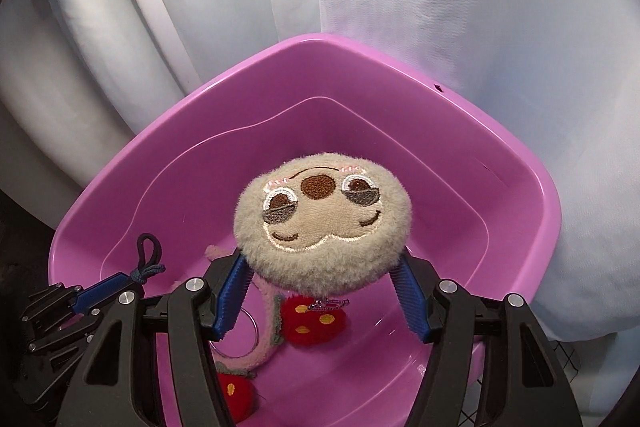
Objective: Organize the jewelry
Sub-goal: 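Open the left tool to drop the hair tie while the right tool releases the sloth keychain, then move both tools back over the table toward the black keychain and scrunchie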
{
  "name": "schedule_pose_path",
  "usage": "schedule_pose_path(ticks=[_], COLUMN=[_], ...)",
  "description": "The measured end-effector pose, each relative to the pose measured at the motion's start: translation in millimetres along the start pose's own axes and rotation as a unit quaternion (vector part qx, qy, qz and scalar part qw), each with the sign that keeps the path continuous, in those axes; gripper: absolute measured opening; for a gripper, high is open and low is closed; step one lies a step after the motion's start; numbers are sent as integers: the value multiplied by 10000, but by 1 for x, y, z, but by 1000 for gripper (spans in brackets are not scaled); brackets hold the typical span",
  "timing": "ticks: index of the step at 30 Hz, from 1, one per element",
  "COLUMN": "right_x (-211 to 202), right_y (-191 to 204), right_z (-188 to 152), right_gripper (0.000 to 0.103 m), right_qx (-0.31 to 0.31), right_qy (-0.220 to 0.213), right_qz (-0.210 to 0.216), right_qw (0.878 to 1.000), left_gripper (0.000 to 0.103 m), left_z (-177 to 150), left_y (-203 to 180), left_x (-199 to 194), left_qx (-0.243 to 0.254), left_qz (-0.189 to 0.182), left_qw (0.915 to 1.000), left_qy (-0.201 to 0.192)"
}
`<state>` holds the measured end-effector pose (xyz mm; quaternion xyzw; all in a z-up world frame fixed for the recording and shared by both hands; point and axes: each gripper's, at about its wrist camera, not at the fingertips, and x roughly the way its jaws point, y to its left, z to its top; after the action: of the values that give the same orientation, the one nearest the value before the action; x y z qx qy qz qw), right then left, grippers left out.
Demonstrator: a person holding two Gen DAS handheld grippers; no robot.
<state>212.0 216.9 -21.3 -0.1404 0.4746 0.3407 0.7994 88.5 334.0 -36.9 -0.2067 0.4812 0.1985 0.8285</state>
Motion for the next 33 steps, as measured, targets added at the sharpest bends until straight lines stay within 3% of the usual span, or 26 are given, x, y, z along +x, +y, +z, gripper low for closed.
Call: schedule_pose_path(ticks=[3, 6, 8, 9, 14, 33], right_x=[5, 9, 10, 11, 12, 2], right_y=[-1, -1, -2, -3, -6, -2], right_z=[5, 8, 9, 9, 11, 10], right_gripper=[64, 65, 65, 65, 70, 70], right_qx=[-8, 13, 18, 30, 105, 139], right_qy=[59, 104, 125, 130, 139, -24], right_qz=[-32, -81, -139, -150, -150, -86], right_qw=[10000, 9999, 9998, 9998, 9997, 9999], left_gripper=[25, 46, 69, 74, 76, 76], left_z=[0, 1, 1, 1, 1, 1], left_y=[0, -2, -6, -6, -4, -2], left_x=[1, -2, -7, -10, -13, -24], left_qx=[26, 98, 169, 161, 125, 121], left_qz=[66, 114, 131, 133, 134, 228], left_qw=[10000, 9999, 9996, 9995, 9996, 9990], left_qy=[-6, -69, -172, -215, -224, -352])
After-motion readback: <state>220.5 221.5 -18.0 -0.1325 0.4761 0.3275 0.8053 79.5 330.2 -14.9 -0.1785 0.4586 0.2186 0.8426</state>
